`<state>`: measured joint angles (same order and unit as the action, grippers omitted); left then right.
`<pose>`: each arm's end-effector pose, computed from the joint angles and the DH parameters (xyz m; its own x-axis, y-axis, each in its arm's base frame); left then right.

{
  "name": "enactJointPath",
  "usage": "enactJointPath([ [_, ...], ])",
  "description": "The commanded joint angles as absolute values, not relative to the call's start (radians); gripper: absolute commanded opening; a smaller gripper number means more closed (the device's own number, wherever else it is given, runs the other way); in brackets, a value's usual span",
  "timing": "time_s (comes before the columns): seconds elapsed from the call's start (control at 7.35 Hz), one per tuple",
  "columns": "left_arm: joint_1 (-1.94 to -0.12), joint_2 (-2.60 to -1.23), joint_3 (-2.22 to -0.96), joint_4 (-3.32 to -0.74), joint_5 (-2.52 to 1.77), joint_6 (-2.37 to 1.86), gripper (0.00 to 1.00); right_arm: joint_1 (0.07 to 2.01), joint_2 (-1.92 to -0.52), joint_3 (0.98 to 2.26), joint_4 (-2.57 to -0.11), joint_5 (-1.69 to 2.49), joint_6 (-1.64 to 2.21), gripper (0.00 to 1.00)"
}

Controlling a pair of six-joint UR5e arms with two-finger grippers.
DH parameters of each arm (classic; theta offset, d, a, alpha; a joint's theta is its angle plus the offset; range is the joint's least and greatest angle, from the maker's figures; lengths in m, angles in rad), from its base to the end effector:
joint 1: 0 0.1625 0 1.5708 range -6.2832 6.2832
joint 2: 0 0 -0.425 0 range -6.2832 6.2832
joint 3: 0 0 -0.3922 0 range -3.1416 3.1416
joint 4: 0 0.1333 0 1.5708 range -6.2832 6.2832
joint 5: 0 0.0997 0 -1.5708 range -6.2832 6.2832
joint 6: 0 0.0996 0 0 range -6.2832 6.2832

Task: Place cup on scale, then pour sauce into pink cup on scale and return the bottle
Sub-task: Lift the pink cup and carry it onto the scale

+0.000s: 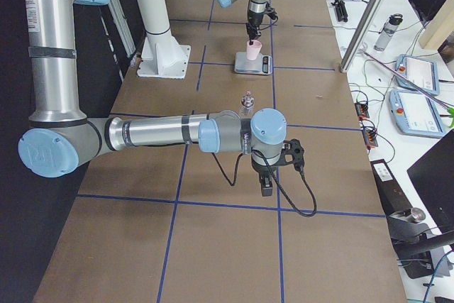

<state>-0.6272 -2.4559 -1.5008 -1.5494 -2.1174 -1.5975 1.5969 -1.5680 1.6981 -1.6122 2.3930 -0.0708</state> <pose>0.5420 -0.4935 0.1348 0.5622 -0.4356 -0.7030 0.2164 0.8979 -0.3834 0.0732 -0.4936 0.5953 0.6822 -0.1174 0.7217 0.0223 0.9899 0.1400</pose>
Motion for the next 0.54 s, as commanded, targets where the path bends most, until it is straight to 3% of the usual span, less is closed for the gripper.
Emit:
enactJointPath([
  [0.0, -0.615, -2.45, -1.499, -1.552, -2.118, -1.598, 0.0, 1.597, -1.566, 1.698, -1.612, 2.393, -0.071, 1.0],
  [0.41, -0.615, -2.445, -1.497, -1.56, -2.118, -1.594, 0.0, 1.597, -1.566, 1.7, -1.612, 2.395, -0.071, 1.0],
])
